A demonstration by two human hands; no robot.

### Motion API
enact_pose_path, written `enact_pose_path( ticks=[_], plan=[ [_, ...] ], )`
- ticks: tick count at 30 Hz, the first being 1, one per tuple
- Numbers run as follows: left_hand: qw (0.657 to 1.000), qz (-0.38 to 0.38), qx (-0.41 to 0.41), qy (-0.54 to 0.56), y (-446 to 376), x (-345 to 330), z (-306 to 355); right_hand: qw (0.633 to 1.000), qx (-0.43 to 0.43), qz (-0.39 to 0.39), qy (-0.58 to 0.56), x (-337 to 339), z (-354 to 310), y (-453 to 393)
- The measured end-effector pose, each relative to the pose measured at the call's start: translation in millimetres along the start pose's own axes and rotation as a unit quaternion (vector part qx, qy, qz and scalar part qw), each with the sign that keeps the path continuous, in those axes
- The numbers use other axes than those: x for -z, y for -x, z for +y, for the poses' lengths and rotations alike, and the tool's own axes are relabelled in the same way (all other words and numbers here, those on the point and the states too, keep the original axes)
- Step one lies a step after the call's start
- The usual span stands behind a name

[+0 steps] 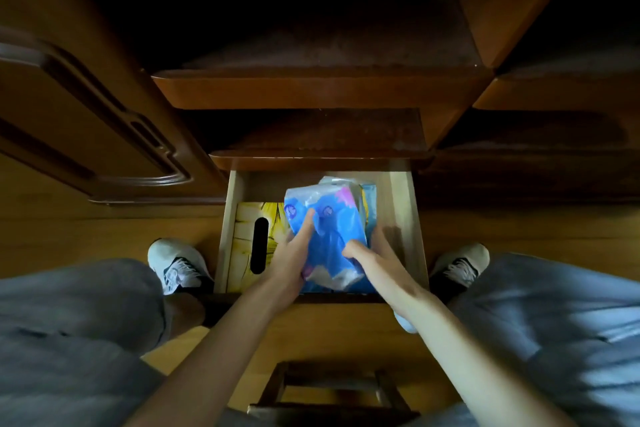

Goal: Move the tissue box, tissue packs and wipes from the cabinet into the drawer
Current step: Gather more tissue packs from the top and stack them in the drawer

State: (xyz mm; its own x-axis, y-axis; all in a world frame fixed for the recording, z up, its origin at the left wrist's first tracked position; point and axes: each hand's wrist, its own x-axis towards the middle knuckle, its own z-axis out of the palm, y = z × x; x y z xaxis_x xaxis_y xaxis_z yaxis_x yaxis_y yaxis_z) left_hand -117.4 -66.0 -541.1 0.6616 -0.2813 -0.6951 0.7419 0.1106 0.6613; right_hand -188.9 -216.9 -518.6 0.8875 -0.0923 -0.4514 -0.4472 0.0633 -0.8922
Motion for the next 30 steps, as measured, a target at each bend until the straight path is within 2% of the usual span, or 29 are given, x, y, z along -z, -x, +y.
enact_pose_path(
  ticks=[2,4,5,7,9,11,14,16,18,20,22,23,25,27,28,30],
  plan=[
    [0.996,-0.054,-0.066,-0.007,-0.9,3.6,-0.2,0.999,0.004,0.033,-0.017,-1.9,-7.1,1.1],
    [0.994,-0.071,-0.082,-0.005,-1.9,5.5,-0.8,0.997,0.005,0.043,-0.065,-0.2,-10.4,-0.7],
    [0.994,-0.071,-0.080,-0.003,-1.5,4.2,-2.9,0.998,0.004,0.036,-0.053,-1.3,-12.4,-0.9],
    [0.997,-0.052,-0.059,0.010,1.0,-1.8,-9.6,1.000,-0.009,0.015,-0.019,-6.3,-3.8,-1.8],
    [0.998,-0.033,-0.037,0.042,2.4,-7.3,-17.5,0.999,-0.025,0.013,-0.043,-14.2,4.1,-1.8],
    [0.998,0.007,-0.052,0.042,-0.2,-10.4,-26.7,0.998,-0.027,0.002,-0.052,-19.7,10.4,-1.2],
    [0.995,0.052,-0.077,0.030,-10.3,-10.3,-42.0,0.999,-0.020,-0.018,0.041,-18.1,15.3,-1.2],
    [0.998,0.038,-0.042,0.019,-17.8,-10.2,-48.3,0.994,-0.017,0.000,0.106,-9.5,24.9,-3.4],
    [0.996,0.047,-0.039,-0.061,-26.2,-9.7,-52.6,0.989,-0.032,0.048,0.136,1.3,26.4,-5.6],
    [0.964,0.122,-0.132,-0.197,-38.1,-8.1,-54.8,0.962,-0.016,0.142,0.231,17.5,25.8,-11.8],
    [0.908,0.177,-0.220,-0.309,-44.5,-7.6,-50.1,0.900,0.016,0.241,0.363,36.4,25.4,-20.9],
    [0.883,0.178,-0.239,-0.363,-47.7,-6.6,-47.3,0.870,0.015,0.269,0.413,44.4,26.5,-26.1],
    [0.825,0.137,-0.274,-0.475,-57.2,-1.1,-46.1,0.825,-0.015,0.275,0.493,53.0,33.9,-35.2],
    [0.758,0.082,-0.302,-0.573,-65.3,3.3,-50.9,0.777,-0.051,0.237,0.581,53.7,46.9,-43.8],
    [0.735,0.060,-0.302,-0.604,-68.4,6.5,-54.0,0.748,-0.064,0.218,0.623,53.1,53.8,-48.0],
    [0.718,0.028,-0.286,-0.634,-72.6,15.3,-61.3,0.701,-0.080,0.197,0.681,52.4,65.1,-55.6]
  ],
)
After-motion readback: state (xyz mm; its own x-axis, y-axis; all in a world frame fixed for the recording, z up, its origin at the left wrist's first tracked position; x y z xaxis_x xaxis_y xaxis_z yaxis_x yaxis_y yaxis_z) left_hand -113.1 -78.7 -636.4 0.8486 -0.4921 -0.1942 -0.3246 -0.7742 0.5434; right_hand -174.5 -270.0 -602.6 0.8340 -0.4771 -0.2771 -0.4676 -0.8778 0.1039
